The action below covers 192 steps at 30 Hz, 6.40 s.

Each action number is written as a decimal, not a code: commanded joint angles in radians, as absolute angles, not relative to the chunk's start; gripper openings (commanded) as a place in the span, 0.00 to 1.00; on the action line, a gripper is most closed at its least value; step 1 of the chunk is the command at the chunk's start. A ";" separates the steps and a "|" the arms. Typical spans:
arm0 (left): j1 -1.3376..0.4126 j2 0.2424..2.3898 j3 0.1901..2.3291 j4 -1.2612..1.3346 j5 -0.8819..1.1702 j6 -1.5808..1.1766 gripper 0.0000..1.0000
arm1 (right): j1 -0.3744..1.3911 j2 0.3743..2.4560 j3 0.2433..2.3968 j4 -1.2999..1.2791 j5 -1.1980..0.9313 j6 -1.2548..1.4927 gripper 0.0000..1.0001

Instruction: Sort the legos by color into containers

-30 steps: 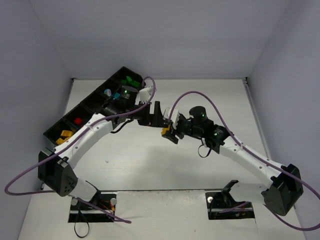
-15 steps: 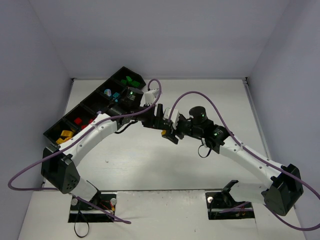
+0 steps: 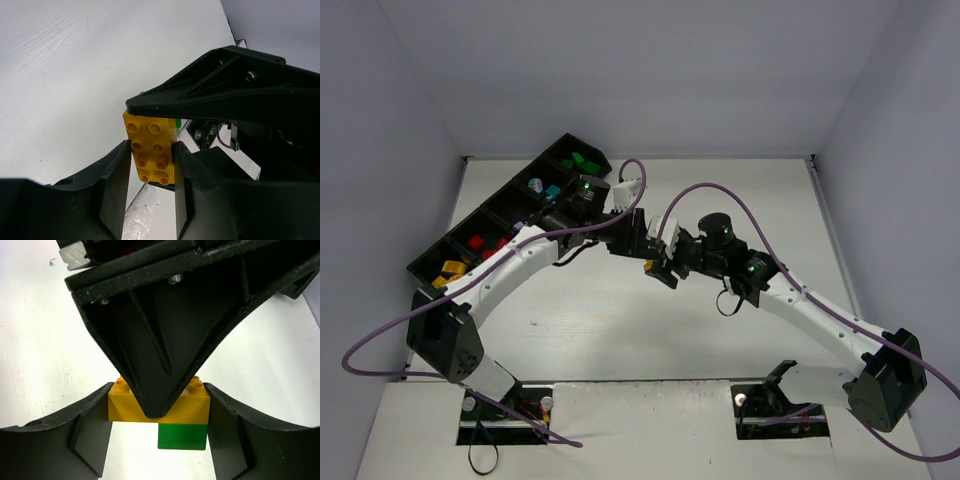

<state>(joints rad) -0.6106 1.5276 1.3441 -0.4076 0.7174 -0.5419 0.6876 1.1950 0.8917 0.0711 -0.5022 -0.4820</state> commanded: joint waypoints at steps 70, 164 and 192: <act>-0.528 1.463 1.348 -0.413 0.822 -0.497 0.00 | 0.681 1.187 0.927 0.118 -0.405 -0.482 0.00; -0.560 1.480 1.336 -0.307 0.790 -0.577 0.74 | 0.678 1.172 0.945 0.112 -0.551 -0.439 0.09; -0.361 1.709 1.615 -0.434 0.730 -0.430 0.00 | 0.615 1.232 0.934 0.112 -0.333 -0.299 1.00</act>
